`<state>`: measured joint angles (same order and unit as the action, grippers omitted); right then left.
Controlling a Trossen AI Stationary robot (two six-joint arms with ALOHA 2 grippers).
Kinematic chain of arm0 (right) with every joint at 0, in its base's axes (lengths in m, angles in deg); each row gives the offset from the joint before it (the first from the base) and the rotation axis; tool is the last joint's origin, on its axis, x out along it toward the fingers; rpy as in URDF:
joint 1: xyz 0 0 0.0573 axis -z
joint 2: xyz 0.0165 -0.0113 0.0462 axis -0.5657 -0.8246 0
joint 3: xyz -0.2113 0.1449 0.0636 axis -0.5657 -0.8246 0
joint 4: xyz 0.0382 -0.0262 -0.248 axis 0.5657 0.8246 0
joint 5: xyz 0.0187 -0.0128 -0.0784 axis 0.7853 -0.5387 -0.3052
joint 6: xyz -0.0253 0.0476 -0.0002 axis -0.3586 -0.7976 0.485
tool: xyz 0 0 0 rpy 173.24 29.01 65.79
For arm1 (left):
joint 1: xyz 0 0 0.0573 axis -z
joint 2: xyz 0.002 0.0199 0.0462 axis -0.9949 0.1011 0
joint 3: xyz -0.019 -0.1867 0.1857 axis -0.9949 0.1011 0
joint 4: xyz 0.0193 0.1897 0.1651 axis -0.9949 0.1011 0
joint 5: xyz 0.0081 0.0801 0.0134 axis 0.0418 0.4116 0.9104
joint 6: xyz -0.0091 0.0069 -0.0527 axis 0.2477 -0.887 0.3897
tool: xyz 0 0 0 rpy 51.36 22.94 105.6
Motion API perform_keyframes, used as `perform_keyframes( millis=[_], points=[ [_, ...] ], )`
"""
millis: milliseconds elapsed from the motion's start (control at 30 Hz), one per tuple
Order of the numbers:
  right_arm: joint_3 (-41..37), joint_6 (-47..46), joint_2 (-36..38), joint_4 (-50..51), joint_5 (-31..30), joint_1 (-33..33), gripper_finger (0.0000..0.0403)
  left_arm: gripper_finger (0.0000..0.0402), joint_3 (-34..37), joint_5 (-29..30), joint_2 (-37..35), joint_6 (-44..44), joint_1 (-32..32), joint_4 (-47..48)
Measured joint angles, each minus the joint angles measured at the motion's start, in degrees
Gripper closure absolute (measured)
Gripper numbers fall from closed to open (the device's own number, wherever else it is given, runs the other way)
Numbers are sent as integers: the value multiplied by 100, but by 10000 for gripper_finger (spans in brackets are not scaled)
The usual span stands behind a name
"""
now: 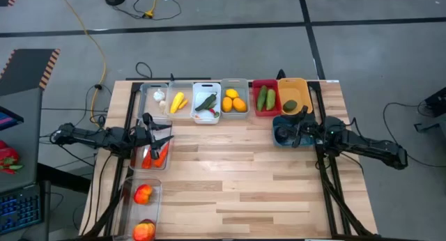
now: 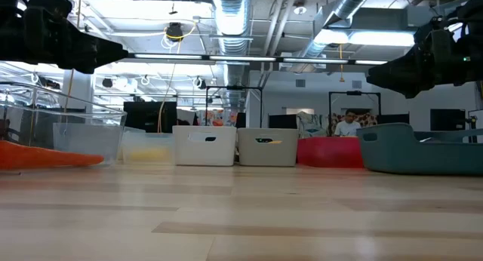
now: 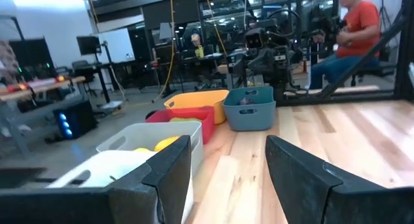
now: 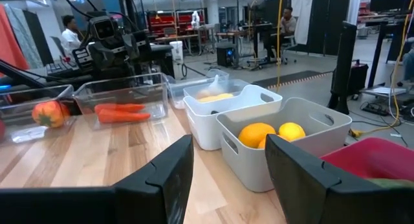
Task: Sort produce into baskets
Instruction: Return to Home Position
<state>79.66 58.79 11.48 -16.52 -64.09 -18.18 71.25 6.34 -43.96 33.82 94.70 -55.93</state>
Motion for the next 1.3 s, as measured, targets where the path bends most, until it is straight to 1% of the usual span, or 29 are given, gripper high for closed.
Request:
perform_keyframes(
  millis=[167,500,1300],
  points=[
    [-2,0,0,-2,4,0,184,214,0,0,1,-412,0,0],
    [-4,-2,0,-2,7,-2,184,214,0,-2,1,-112,0,0],
    [-9,-4,0,-5,13,-2,184,214,0,-5,0,-101,0,0]
  ],
)
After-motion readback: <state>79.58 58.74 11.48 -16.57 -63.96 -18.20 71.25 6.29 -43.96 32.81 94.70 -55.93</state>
